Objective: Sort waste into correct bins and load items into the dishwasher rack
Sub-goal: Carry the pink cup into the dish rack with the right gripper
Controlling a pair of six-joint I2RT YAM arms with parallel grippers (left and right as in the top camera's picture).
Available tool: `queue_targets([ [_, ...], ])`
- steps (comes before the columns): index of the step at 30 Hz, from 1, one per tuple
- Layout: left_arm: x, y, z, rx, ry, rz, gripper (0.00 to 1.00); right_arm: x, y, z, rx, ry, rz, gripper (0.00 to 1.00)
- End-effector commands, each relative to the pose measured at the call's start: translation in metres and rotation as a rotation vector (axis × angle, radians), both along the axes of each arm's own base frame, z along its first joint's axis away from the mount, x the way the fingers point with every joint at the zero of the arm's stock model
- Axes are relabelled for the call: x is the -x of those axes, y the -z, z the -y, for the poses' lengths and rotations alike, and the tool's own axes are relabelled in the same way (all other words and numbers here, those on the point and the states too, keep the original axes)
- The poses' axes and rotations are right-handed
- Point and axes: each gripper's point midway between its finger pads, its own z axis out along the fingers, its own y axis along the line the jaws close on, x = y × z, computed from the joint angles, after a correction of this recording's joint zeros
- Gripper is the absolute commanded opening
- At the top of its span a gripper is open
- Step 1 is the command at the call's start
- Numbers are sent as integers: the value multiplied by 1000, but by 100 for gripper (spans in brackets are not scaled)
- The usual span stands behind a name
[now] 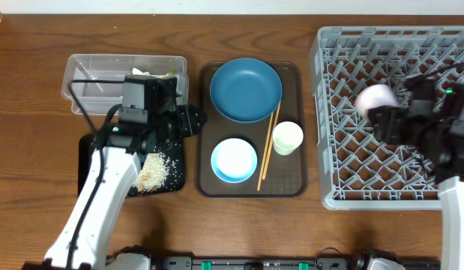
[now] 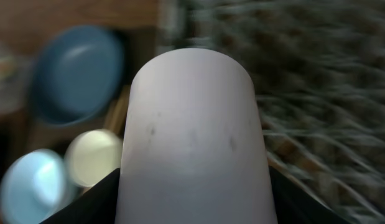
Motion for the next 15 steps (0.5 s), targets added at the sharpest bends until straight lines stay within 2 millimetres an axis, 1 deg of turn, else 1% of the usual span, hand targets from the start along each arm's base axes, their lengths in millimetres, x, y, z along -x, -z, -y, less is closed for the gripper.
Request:
queue_targets([
  [1, -5, -5, -32, -160, -100, 59, 41, 10, -22, 61, 154, 242, -6, 15],
  [5, -3, -6, -34, -171, -107, 57, 41, 21, -27, 100, 177, 367, -60, 9],
  [6, -3, -5, -34, -171, -107, 55, 46, 24, -27, 110, 169, 397, -84, 6],
  [8, -3, -5, -34, -171, -107, 53, 47, 26, -26, 129, 156, 450, -125, 1],
  [11, -3, -5, -34, -171, -107, 53, 47, 28, -22, 159, 128, 530, -191, 1],
  [12, -3, -5, -34, -171, -107, 53, 47, 29, -20, 171, 115, 576, -219, 1],
  [15, -3, -5, -34, -171, -107, 53, 47, 31, -10, 199, 96, 661, -279, 1],
])
